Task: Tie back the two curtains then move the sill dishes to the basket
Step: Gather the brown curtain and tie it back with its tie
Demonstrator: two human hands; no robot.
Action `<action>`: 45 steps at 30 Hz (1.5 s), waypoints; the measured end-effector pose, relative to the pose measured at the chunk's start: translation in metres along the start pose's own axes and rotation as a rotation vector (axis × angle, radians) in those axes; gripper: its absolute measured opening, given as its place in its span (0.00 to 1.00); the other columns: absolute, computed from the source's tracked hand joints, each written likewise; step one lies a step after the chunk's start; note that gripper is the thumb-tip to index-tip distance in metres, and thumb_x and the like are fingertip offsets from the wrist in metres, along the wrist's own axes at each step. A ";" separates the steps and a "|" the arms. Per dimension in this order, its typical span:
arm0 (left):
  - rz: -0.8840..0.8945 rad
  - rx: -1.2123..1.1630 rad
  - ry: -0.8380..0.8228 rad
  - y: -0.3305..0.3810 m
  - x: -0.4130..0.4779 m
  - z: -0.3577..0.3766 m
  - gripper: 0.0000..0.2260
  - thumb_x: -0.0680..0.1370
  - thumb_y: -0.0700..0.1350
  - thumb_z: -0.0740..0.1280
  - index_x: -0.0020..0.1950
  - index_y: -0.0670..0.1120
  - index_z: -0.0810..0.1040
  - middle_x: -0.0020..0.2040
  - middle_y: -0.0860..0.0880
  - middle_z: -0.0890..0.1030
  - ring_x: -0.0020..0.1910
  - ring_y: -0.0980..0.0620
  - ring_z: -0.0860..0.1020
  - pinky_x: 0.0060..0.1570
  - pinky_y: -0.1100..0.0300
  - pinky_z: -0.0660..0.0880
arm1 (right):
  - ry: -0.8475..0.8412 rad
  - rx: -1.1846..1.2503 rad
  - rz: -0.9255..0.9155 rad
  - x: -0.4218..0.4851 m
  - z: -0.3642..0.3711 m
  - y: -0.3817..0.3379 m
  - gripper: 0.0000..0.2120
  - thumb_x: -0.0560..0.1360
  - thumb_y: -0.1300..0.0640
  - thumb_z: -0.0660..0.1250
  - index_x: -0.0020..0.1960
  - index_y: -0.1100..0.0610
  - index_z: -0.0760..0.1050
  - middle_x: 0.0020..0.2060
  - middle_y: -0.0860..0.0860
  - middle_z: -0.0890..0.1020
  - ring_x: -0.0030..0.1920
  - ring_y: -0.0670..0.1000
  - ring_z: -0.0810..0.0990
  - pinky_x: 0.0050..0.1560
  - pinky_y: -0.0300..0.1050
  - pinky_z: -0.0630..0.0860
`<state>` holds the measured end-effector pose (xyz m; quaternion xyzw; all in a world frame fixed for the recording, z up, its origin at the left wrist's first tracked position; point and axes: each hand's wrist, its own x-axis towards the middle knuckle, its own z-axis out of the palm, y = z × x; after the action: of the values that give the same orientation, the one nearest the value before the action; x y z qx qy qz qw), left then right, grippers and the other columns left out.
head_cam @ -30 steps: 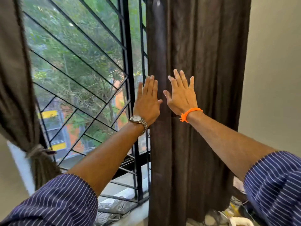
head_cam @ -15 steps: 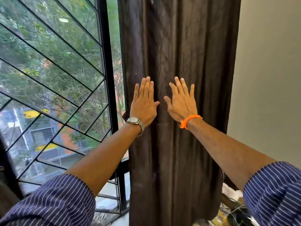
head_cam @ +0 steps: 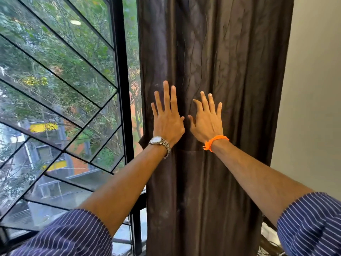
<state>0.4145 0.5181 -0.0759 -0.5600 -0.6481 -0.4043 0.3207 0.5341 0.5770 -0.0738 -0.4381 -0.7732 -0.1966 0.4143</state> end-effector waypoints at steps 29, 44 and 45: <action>-0.374 -0.430 0.098 0.024 0.058 0.109 0.43 0.70 0.36 0.62 0.80 0.47 0.43 0.80 0.48 0.44 0.79 0.42 0.46 0.71 0.37 0.59 | 0.035 0.945 0.544 0.054 0.094 0.062 0.64 0.48 0.30 0.77 0.75 0.46 0.47 0.74 0.54 0.62 0.73 0.56 0.64 0.71 0.58 0.66; -0.500 -0.393 -0.020 0.058 0.084 0.123 0.40 0.68 0.44 0.58 0.80 0.49 0.47 0.78 0.45 0.58 0.68 0.41 0.71 0.64 0.47 0.72 | -0.232 1.084 0.384 0.061 0.109 0.075 0.55 0.65 0.46 0.75 0.78 0.55 0.44 0.77 0.55 0.56 0.77 0.54 0.56 0.74 0.59 0.61; -0.520 -0.419 -0.021 0.061 0.085 0.121 0.40 0.68 0.46 0.58 0.79 0.51 0.49 0.75 0.44 0.65 0.64 0.42 0.75 0.62 0.48 0.73 | -0.231 1.089 0.387 0.063 0.106 0.074 0.53 0.65 0.46 0.74 0.78 0.54 0.44 0.76 0.56 0.60 0.76 0.55 0.60 0.72 0.58 0.64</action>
<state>0.4655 0.6673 -0.0488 -0.4337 -0.6752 -0.5916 0.0780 0.5295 0.7201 -0.0889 -0.3141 -0.7090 0.3569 0.5208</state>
